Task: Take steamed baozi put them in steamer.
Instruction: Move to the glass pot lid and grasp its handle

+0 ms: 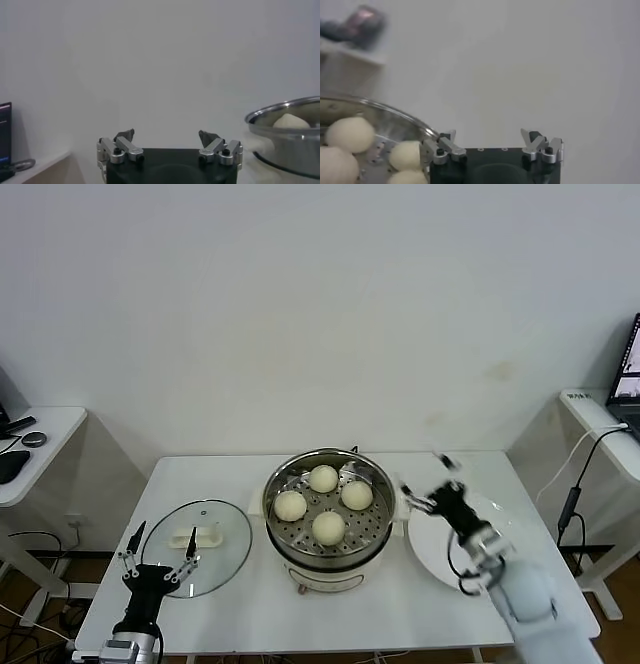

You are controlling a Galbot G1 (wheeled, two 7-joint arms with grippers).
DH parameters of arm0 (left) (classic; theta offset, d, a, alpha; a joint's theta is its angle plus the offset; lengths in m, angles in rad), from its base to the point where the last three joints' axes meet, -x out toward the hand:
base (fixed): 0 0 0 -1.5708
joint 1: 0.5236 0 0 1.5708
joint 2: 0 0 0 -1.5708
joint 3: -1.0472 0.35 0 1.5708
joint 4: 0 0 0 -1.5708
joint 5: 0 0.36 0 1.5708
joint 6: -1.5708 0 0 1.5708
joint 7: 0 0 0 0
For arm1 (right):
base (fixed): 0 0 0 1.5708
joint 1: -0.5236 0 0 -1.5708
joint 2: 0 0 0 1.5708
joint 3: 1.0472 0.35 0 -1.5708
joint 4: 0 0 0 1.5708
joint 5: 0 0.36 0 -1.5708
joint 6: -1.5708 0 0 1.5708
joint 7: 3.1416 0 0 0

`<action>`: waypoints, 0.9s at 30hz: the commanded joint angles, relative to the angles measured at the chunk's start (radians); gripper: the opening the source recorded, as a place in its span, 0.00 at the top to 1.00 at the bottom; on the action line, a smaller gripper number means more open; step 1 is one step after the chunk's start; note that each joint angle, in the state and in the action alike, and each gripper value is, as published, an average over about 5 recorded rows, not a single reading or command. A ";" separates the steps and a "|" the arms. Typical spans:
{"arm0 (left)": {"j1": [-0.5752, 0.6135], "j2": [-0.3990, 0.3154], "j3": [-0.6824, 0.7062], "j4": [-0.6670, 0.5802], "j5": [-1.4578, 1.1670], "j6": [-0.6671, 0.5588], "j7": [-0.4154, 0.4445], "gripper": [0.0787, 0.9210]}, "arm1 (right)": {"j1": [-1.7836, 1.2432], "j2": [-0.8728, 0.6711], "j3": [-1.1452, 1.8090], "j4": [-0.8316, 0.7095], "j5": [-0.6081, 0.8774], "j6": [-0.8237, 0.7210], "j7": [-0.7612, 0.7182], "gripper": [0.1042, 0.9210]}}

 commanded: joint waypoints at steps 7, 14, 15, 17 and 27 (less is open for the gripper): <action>-0.100 0.134 -0.015 0.304 0.909 0.024 -0.185 0.12 | -0.439 0.403 0.501 0.043 0.035 0.200 0.062 0.12; -0.210 0.184 0.037 0.435 1.163 0.000 -0.155 0.12 | -0.464 0.421 0.546 0.020 0.048 0.176 0.075 0.12; -0.227 0.184 0.046 0.450 1.183 -0.004 -0.161 0.12 | -0.464 0.424 0.545 0.019 0.046 0.172 0.075 0.12; -0.260 0.182 0.059 0.478 1.222 -0.012 -0.176 0.12 | -0.465 0.428 0.545 0.018 0.033 0.165 0.074 0.12; -0.382 0.179 0.098 0.574 1.293 -0.001 -0.162 0.12 | -0.466 0.427 0.524 0.011 -0.009 0.149 0.066 0.12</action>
